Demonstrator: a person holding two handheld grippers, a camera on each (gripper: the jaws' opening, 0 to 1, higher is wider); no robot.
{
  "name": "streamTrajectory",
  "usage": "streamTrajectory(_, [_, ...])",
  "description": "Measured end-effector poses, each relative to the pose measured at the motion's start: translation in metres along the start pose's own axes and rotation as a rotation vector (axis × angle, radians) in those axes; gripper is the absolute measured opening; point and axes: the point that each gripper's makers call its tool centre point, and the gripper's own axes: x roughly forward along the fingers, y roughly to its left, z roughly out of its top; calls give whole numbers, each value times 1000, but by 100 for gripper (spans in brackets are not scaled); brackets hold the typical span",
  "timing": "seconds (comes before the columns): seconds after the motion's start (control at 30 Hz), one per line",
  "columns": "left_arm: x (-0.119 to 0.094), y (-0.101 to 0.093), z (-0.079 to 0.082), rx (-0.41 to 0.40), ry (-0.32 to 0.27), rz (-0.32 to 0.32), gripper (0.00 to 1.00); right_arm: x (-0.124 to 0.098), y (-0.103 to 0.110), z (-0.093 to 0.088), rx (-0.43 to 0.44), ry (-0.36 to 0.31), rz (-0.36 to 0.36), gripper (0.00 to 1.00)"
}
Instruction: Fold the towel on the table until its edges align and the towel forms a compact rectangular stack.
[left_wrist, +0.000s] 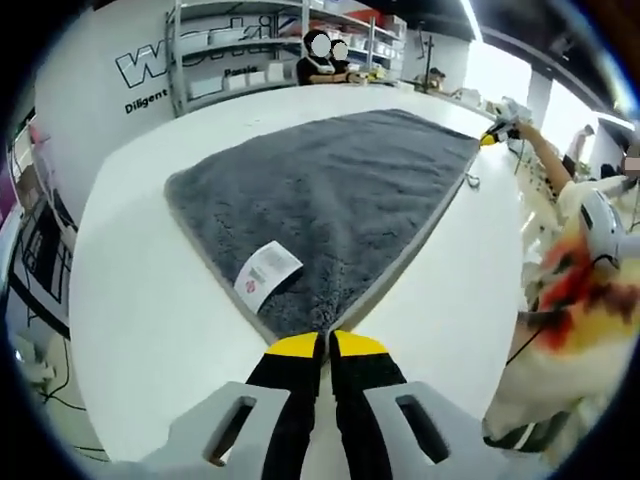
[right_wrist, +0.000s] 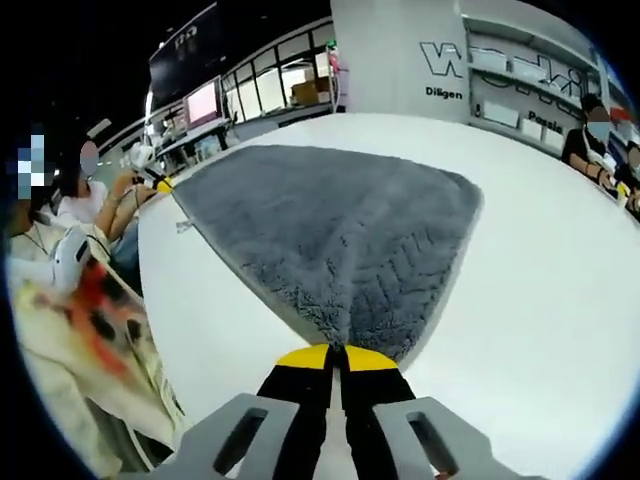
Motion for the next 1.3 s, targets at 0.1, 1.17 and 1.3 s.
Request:
streamTrajectory(0.1, [-7, -7, -5, -16, 7, -10, 3, -5, 3, -2, 6, -8, 6, 0])
streamTrajectory(1.17, [-63, -64, -43, -93, 49, -14, 3, -58, 68, -28, 62, -30, 131, 0])
streamTrajectory(1.3, [-67, -72, -45, -92, 38, -17, 3, -65, 73, -31, 57, -45, 130, 0])
